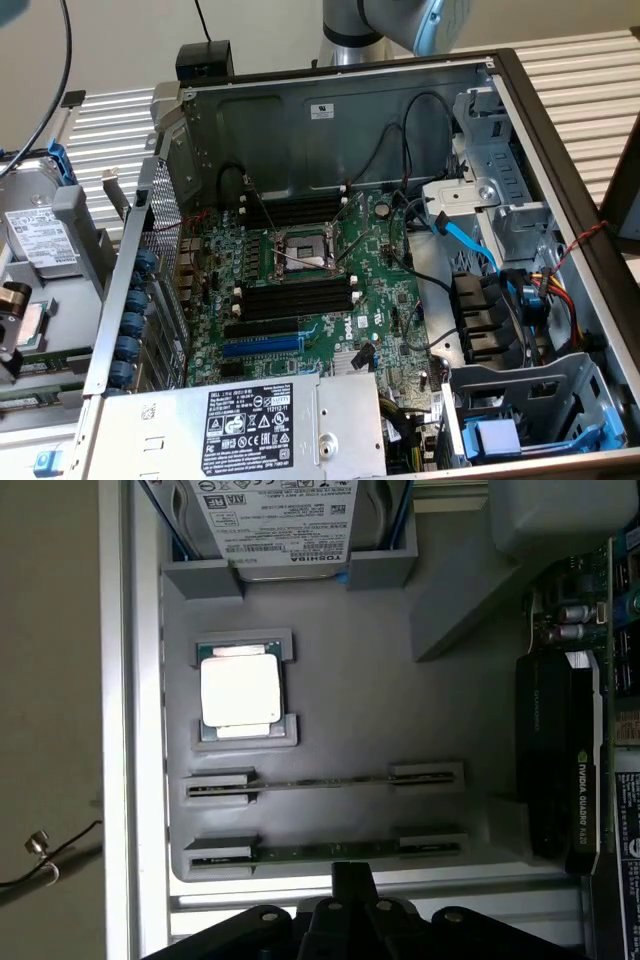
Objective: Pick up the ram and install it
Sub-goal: 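Pick up the ram and move it above insertion slot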
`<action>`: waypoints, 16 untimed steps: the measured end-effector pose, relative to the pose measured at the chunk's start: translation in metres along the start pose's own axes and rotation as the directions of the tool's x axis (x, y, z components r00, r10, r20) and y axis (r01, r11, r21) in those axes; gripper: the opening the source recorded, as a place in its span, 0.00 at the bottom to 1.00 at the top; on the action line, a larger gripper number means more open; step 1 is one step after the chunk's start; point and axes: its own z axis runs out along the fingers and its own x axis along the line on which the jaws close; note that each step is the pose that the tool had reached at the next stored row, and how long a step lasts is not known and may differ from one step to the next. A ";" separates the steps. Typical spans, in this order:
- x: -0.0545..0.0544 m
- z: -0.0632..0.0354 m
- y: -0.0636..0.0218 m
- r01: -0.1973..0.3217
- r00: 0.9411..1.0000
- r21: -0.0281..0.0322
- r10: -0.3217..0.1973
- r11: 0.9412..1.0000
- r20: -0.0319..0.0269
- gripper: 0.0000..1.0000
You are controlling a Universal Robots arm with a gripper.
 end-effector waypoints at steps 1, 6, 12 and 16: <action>0.000 0.0019 0.0000 -0.001 1.000 0.000 0.001 1.000 0.000 0.11; 0.000 0.0066 0.0001 -0.002 1.000 0.000 0.002 1.000 0.000 0.11; 0.000 0.0071 0.0003 -0.002 1.000 0.000 0.002 1.000 0.000 0.11; -0.003 0.0075 0.0004 -0.002 1.000 0.000 0.002 1.000 0.000 0.11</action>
